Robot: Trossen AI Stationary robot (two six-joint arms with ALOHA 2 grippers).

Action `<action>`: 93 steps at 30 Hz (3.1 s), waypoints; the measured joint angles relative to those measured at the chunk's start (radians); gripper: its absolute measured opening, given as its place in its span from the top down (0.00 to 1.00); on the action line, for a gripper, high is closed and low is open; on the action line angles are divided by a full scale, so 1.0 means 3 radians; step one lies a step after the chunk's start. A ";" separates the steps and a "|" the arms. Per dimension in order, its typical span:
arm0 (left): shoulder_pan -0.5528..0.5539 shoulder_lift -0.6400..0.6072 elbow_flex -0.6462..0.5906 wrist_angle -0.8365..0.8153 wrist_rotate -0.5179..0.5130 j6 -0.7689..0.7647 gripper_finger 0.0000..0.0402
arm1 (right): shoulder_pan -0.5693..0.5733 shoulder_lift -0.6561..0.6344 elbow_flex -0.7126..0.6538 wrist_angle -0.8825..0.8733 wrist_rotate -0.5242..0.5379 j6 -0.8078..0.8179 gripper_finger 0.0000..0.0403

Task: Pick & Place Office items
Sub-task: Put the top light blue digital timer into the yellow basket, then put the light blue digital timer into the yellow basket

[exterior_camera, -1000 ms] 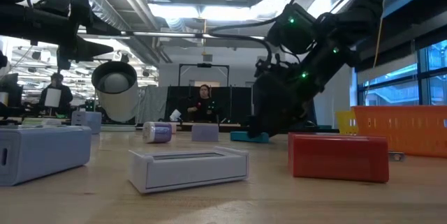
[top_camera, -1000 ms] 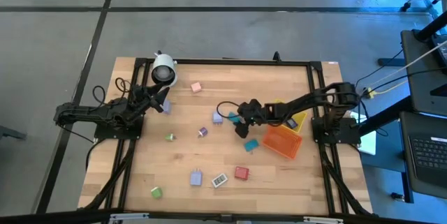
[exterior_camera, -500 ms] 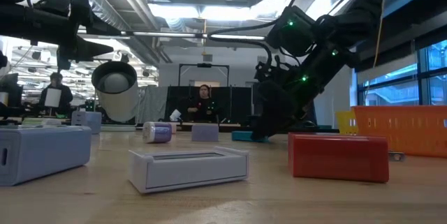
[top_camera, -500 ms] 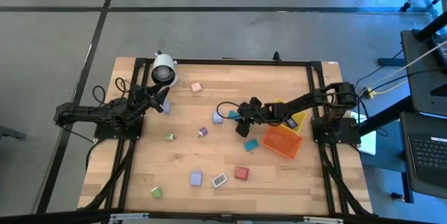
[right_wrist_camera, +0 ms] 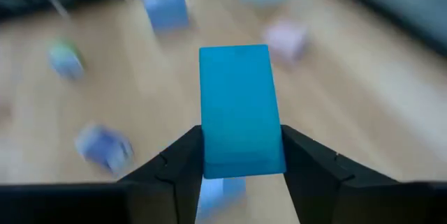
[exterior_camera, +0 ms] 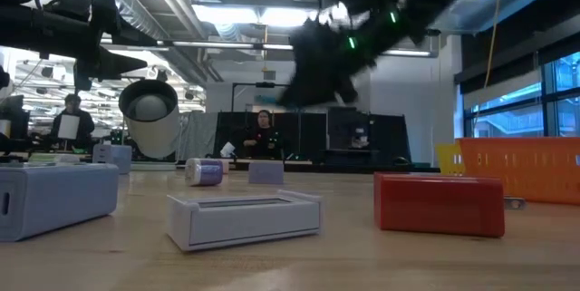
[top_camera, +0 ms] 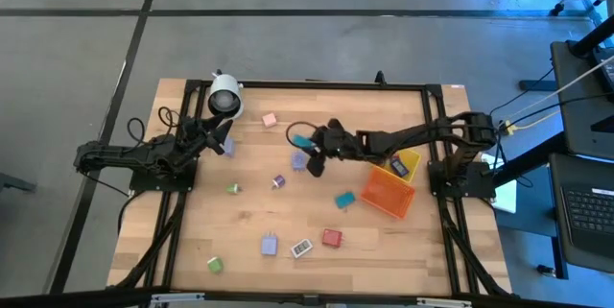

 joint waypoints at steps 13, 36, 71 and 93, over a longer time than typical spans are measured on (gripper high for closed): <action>0.0000 0.0001 0.0001 -0.0002 0.0000 0.0000 0.37 | -0.0015 -0.0353 0.0626 0.0008 0.0449 -0.0448 0.57; 0.0000 0.0001 0.0000 -0.0001 0.0000 0.0000 0.37 | 0.0001 -0.0846 0.0633 -0.1393 0.0624 0.0485 0.59; 0.0000 0.0000 0.0000 -0.0001 0.0000 0.0000 0.37 | 0.0197 -0.1265 -0.0657 -0.4380 0.0068 0.2476 0.59; 0.0000 0.0000 0.0000 -0.0001 0.0000 0.0000 0.37 | 0.0194 -0.1263 -0.0587 -0.4017 0.0155 0.2472 0.35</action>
